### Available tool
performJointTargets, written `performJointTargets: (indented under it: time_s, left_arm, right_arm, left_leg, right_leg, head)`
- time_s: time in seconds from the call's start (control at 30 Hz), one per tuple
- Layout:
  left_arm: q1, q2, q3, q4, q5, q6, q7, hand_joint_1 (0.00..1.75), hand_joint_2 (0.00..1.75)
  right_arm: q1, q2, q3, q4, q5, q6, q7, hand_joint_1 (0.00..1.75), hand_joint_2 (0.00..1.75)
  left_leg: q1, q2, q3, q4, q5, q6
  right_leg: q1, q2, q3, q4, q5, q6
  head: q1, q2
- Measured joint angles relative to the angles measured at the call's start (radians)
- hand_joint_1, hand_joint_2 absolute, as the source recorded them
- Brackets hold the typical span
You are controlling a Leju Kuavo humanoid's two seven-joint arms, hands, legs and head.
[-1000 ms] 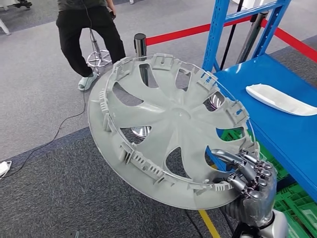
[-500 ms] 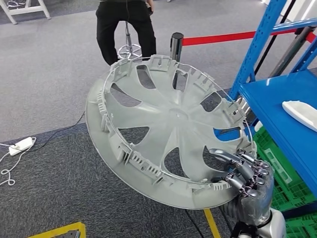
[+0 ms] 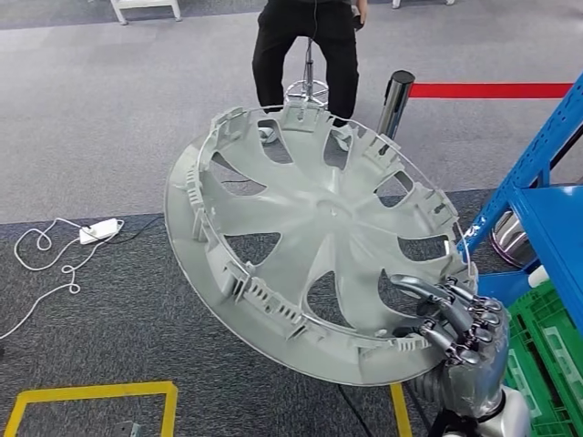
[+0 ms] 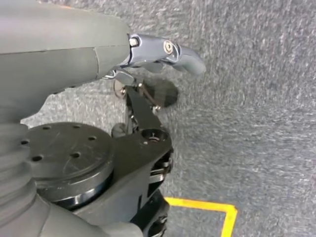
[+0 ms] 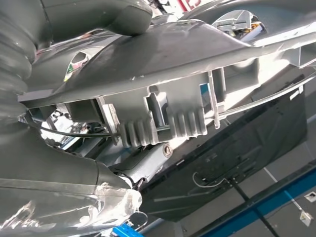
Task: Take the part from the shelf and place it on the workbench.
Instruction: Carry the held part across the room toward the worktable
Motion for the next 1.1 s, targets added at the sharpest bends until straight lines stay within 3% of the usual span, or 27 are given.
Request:
performJointTargets:
  time_s: [0.07, 0.13, 0.2, 0.23, 0.3, 0.33, 0.4, 0.43, 0.5, 0.57, 0.63, 0.7, 0.73, 0.8, 0.87, 0.93, 1.0, 1.03, 1.1]
  left_arm:
    - [0.002, 0.000, 0.006, 0.000, 0.002, -0.003, -0.002, 0.00, 1.75]
    - [-0.001, -0.002, 0.010, 0.000, 0.002, -0.002, -0.002, 0.00, 1.75]
    - [-0.005, -0.003, 0.014, 0.000, 0.002, -0.002, -0.002, 0.00, 1.75]
    - [-0.005, -0.003, 0.015, 0.000, -0.001, -0.003, -0.002, 0.00, 1.75]
    - [-0.005, -0.003, 0.015, 0.000, -0.024, 0.006, -0.001, 0.00, 1.75]
    - [-0.005, -0.003, 0.012, 0.000, -0.040, 0.015, 0.000, 0.00, 1.75]
    - [-0.008, -0.004, 0.004, 0.000, -0.060, 0.031, -0.002, 0.00, 1.75]
    - [-0.009, -0.004, 0.001, 0.000, -0.063, 0.033, -0.003, 0.00, 1.75]
    - [-0.007, -0.003, -0.002, 0.000, -0.066, 0.032, -0.001, 0.00, 1.75]
    - [-0.002, 0.002, -0.005, 0.000, -0.071, 0.026, 0.005, 0.00, 1.75]
    - [-0.003, 0.009, -0.007, 0.000, -0.072, 0.017, 0.006, 0.00, 1.75]
    - [-0.005, 0.013, -0.008, 0.000, -0.068, 0.012, 0.004, 0.00, 1.75]
    - [-0.004, 0.014, -0.007, 0.000, -0.066, 0.012, 0.004, 0.00, 1.75]
    - [-0.002, 0.014, -0.007, 0.000, -0.063, 0.011, 0.009, 0.00, 1.75]
    - [-0.003, 0.016, -0.006, 0.000, -0.060, 0.011, 0.019, 0.00, 1.75]
    - [-0.002, 0.017, -0.003, 0.000, -0.055, 0.006, 0.029, 0.00, 1.75]
    - [0.003, 0.018, 0.002, 0.000, -0.051, 0.000, 0.034, 0.00, 1.75]
    - [0.006, 0.018, 0.005, 0.000, -0.049, -0.003, 0.036, 0.00, 1.75]
    - [0.004, 0.018, 0.012, 0.000, -0.044, -0.006, 0.037, 0.00, 1.75]
  right_arm:
    - [-0.001, 0.000, 0.000, 0.000, 0.000, -0.003, -0.001, 1.75, 1.75]
    - [0.000, 0.000, -0.001, 0.000, 0.000, -0.006, -0.002, 1.75, 1.75]
    - [0.000, -0.001, -0.001, 0.000, 0.000, -0.007, -0.002, 1.75, 1.75]
    - [0.001, -0.001, -0.001, 0.000, -0.002, -0.008, -0.002, 1.75, 1.75]
    - [0.000, -0.001, -0.001, 0.000, -0.011, -0.012, -0.008, 1.75, 1.75]
    - [-0.001, -0.001, -0.002, -0.001, -0.018, -0.015, -0.013, 1.75, 1.75]
    - [0.000, -0.001, -0.005, -0.005, -0.029, -0.022, -0.023, 1.75, 1.75]
    - [0.000, -0.001, -0.008, -0.007, -0.032, -0.024, -0.025, 1.75, 1.75]
    - [0.000, -0.001, -0.011, -0.010, -0.039, -0.026, -0.028, 1.75, 1.75]
    - [-0.002, -0.001, -0.013, -0.011, -0.050, -0.027, -0.035, 1.75, 1.75]
    - [-0.002, -0.002, -0.016, -0.011, -0.062, -0.028, -0.044, 1.75, 1.75]
    - [-0.001, -0.002, -0.017, -0.011, -0.068, -0.028, -0.050, 1.75, 1.75]
    - [0.000, -0.002, -0.018, -0.011, -0.069, -0.028, -0.052, 1.75, 1.75]
    - [0.001, -0.002, -0.019, -0.011, -0.069, -0.028, -0.055, 1.75, 1.75]
    - [0.000, -0.002, -0.019, -0.011, -0.069, -0.028, -0.058, 1.75, 1.75]
    - [-0.001, -0.002, -0.019, -0.011, -0.069, -0.028, -0.060, 1.75, 1.75]
    - [-0.002, -0.002, -0.019, -0.011, -0.069, -0.028, -0.060, 1.75, 1.75]
    - [-0.002, -0.002, -0.020, -0.011, -0.069, -0.028, -0.060, 1.75, 1.75]
    - [-0.002, -0.001, -0.020, -0.011, -0.069, -0.029, -0.060, 1.75, 1.75]
  left_leg:
    - [-0.003, 0.040, -0.020, 0.037, -0.024, -0.008]
    - [-0.005, 0.098, -0.075, 0.143, -0.078, -0.013]
    - [-0.004, 0.119, -0.131, 0.245, -0.111, -0.014]
    - [-0.004, 0.124, -0.139, 0.257, -0.103, -0.013]
    - [-0.005, 0.141, -0.100, 0.183, -0.049, -0.008]
    - [-0.008, 0.166, -0.064, 0.121, -0.022, -0.004]
    - [-0.016, 0.206, -0.015, 0.031, 0.001, 0.006]
    - [-0.019, 0.212, -0.008, 0.014, 0.000, 0.011]
    - [-0.020, 0.188, -0.007, 0.006, -0.001, 0.021]
    - [-0.015, 0.165, -0.002, 0.000, 0.001, 0.031]
    - [-0.012, 0.143, 0.000, -0.002, 0.003, 0.039]
    - [-0.011, 0.115, 0.000, -0.001, 0.003, 0.041]
    - [-0.011, 0.100, 0.001, -0.001, 0.003, 0.041]
    - [-0.008, 0.068, 0.003, 0.001, 0.004, 0.037]
    - [-0.007, 0.038, 0.001, 0.006, 0.003, 0.027]
    - [-0.006, 0.016, -0.008, 0.009, 0.006, 0.015]
    - [-0.002, 0.004, -0.015, 0.006, 0.012, 0.005]
    - [-0.002, 0.018, -0.019, 0.010, 0.007, 0.000]
    - [-0.005, 0.075, -0.048, 0.072, -0.032, -0.007]
  right_leg:
    - [0.000, -0.026, 0.004, -0.004, 0.002, -0.012]
    - [0.005, -0.054, 0.006, -0.006, 0.000, -0.020]
    - [0.010, -0.084, 0.006, -0.006, -0.002, -0.024]
    - [0.012, -0.099, 0.006, -0.006, -0.004, -0.025]
    - [0.014, -0.125, 0.010, -0.006, -0.007, -0.024]
    - [0.016, -0.136, 0.012, -0.005, -0.009, -0.021]
    - [0.021, -0.156, 0.016, -0.004, -0.016, -0.013]
    - [0.023, -0.166, 0.018, -0.005, -0.019, -0.007]
    - [0.022, -0.183, 0.025, -0.006, -0.025, 0.003]
    - [0.018, -0.148, 0.013, 0.030, -0.050, 0.012]
    - [0.015, -0.090, -0.042, 0.145, -0.106, 0.017]
    - [0.015, -0.069, -0.107, 0.261, -0.145, 0.018]
    - [0.015, -0.066, -0.119, 0.276, -0.138, 0.018]
    - [0.011, -0.054, -0.087, 0.190, -0.072, 0.019]
    - [0.001, -0.007, -0.029, 0.059, -0.015, 0.021]
    - [-0.003, 0.019, -0.007, 0.008, -0.003, 0.016]
    - [0.002, -0.001, -0.007, 0.005, 0.001, 0.004]
    - [0.002, -0.012, -0.006, 0.003, 0.003, -0.003]
    - [0.003, -0.038, -0.004, -0.001, 0.005, -0.015]
  head:
    - [-0.005, 0.000]
    - [-0.011, 0.000]
    - [-0.012, 0.000]
    - [-0.012, 0.000]
    - [-0.012, 0.000]
    - [-0.012, 0.000]
    - [-0.012, 0.000]
    - [-0.012, 0.000]
    - [-0.011, 0.000]
    - [-0.009, 0.000]
    - [-0.004, 0.000]
    - [-0.001, 0.000]
    - [-0.001, 0.000]
    - [-0.001, 0.000]
    - [0.000, 0.000]
    - [0.001, 0.000]
    - [0.001, 0.000]
    - [0.000, 0.000]
    - [-0.007, 0.000]
